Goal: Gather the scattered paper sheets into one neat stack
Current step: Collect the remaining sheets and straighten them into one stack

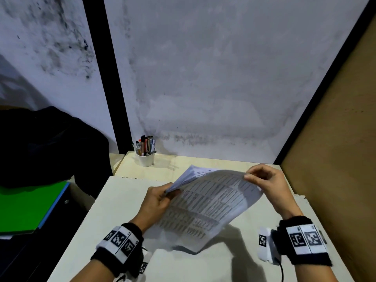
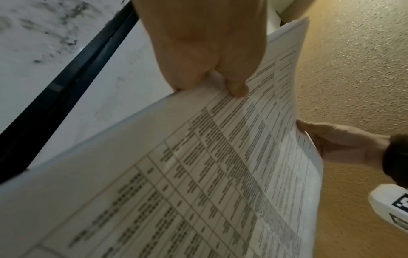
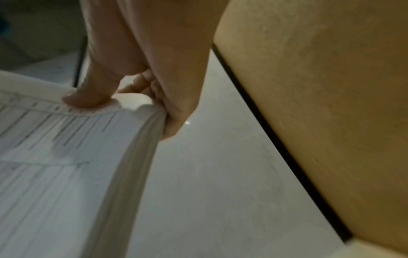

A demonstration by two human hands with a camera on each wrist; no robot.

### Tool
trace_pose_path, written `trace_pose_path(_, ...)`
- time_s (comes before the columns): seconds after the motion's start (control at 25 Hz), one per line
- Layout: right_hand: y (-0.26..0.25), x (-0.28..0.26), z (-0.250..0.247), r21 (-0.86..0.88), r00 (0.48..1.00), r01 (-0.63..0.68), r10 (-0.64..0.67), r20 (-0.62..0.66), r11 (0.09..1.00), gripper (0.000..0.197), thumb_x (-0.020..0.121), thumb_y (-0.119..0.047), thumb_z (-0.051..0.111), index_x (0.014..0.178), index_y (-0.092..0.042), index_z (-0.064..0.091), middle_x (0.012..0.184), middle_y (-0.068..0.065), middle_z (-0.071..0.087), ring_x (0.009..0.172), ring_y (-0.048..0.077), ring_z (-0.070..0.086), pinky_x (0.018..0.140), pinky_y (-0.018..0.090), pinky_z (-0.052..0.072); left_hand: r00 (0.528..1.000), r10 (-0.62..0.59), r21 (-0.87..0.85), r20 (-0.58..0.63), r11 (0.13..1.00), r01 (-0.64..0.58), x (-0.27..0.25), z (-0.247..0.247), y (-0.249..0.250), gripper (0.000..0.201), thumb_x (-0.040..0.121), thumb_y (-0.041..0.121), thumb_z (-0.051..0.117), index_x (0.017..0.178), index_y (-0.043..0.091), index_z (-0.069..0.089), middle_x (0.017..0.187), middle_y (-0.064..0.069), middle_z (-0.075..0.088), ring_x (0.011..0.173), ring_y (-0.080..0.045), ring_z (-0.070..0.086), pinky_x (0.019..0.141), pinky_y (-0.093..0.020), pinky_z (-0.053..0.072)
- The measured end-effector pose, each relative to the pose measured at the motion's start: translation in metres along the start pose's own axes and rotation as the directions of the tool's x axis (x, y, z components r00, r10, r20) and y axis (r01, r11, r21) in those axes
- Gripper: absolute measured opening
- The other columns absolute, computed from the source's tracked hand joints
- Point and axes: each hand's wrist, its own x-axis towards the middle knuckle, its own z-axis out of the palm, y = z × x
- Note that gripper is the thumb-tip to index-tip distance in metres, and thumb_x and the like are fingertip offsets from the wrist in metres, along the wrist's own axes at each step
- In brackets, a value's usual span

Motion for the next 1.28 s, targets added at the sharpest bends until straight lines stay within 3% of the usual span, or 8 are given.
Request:
trace_pose_path(0.12,0.022,-0.007,-0.006,0.285,0.994,-0.027,0.057,-0.097,0.958,0.037,0.044,-0.041,0.088,0.070,-0.022,0.070,0.068,-0.009,0.072,0.066,0.002,0.066,0.063,0.012,0.053,0.997,-0.070,-0.078,-0.018,0.995,0.069,-0.002,0.007,-0.003,0.023,0.084,0.010,0.058,0.073,0.028,0.066,0.057,0.033,0.060,0.060,0.013,0.054,0.059,-0.010,0.043)
trace_pose_path(0.28,0.046,-0.023,0.010,0.277,0.988,-0.155,0.149,0.043,0.948,0.072,0.036,-0.056,0.087,0.093,-0.016,0.068,0.092,0.000,0.077,0.086,0.018,0.072,0.078,0.029,0.059,0.979,-0.195,-0.270,-0.060,0.947,0.172,-0.003,0.019,0.000,0.014,0.084,0.021,0.060,0.072,0.019,0.067,0.068,0.010,0.070,0.068,-0.008,0.063,0.066,-0.032,0.055)
trace_pose_path(0.44,0.059,-0.038,0.026,0.268,0.990,-0.111,0.130,-0.053,0.957,0.019,0.071,-0.016,0.077,0.087,-0.013,0.068,0.078,-0.008,0.077,0.074,0.007,0.072,0.065,0.018,0.057,0.965,-0.261,-0.358,-0.015,0.903,0.239,-0.009,0.029,-0.009,0.018,0.088,0.007,0.053,0.080,0.016,0.066,0.069,0.011,0.075,0.070,-0.006,0.070,0.062,-0.022,0.057)
trace_pose_path(0.56,0.072,-0.049,0.038,0.219,0.980,-0.137,0.164,-0.112,0.966,0.022,0.078,0.010,0.063,0.081,-0.012,0.066,0.066,-0.012,0.075,0.064,-0.001,0.068,0.057,0.013,0.054,0.946,-0.322,-0.350,0.038,0.883,0.314,-0.023,0.035,-0.032,0.011,0.087,0.010,0.057,0.085,0.017,0.066,0.076,0.015,0.076,0.077,-0.008,0.071,0.065,-0.020,0.056)
trace_pose_path(0.72,0.103,-0.067,0.050,0.195,0.954,-0.261,0.284,-0.101,0.946,0.013,0.076,-0.005,0.072,0.084,-0.014,0.066,0.069,-0.013,0.075,0.073,0.009,0.068,0.059,0.014,0.054,0.925,-0.373,-0.235,0.076,0.895,0.380,-0.041,0.042,-0.066,0.046,0.057,0.065,0.070,0.084,0.028,0.065,0.076,0.033,0.070,0.082,0.006,0.068,0.074,-0.014,0.053)
trace_pose_path(0.84,0.127,-0.079,0.053,0.184,0.917,-0.375,0.393,-0.071,0.908,0.057,0.046,-0.050,0.085,0.088,-0.015,0.068,0.079,-0.007,0.077,0.078,0.008,0.072,0.067,0.018,0.057,0.910,-0.407,-0.153,0.075,0.897,0.414,-0.046,0.047,-0.081,0.063,0.044,0.085,0.055,0.079,0.033,0.062,0.065,0.039,0.065,0.073,0.014,0.064,0.065,-0.004,0.048)
trace_pose_path(1.12,0.123,-0.084,0.035,0.174,0.898,-0.382,0.409,-0.160,0.907,0.005,0.083,0.000,0.063,0.085,-0.002,0.067,0.061,-0.007,0.073,0.071,0.020,0.066,0.054,0.011,0.051,0.948,-0.311,-0.085,0.073,0.945,0.316,-0.014,0.063,-0.045,0.035,0.088,0.009,0.055,0.059,0.027,0.049,0.039,0.022,0.051,0.042,0.005,0.044,0.045,-0.009,0.029)
trace_pose_path(1.28,0.107,-0.093,0.023,0.250,0.879,-0.374,0.428,-0.211,0.893,0.015,0.076,0.009,0.068,0.085,0.017,0.059,0.062,0.028,0.066,0.055,0.039,0.059,0.041,0.007,0.041,0.948,-0.283,-0.149,0.145,0.941,0.303,0.015,0.071,-0.026,0.035,0.086,0.019,0.060,0.055,0.025,0.043,0.037,0.013,0.044,0.040,0.000,0.036,0.048,-0.017,0.027)
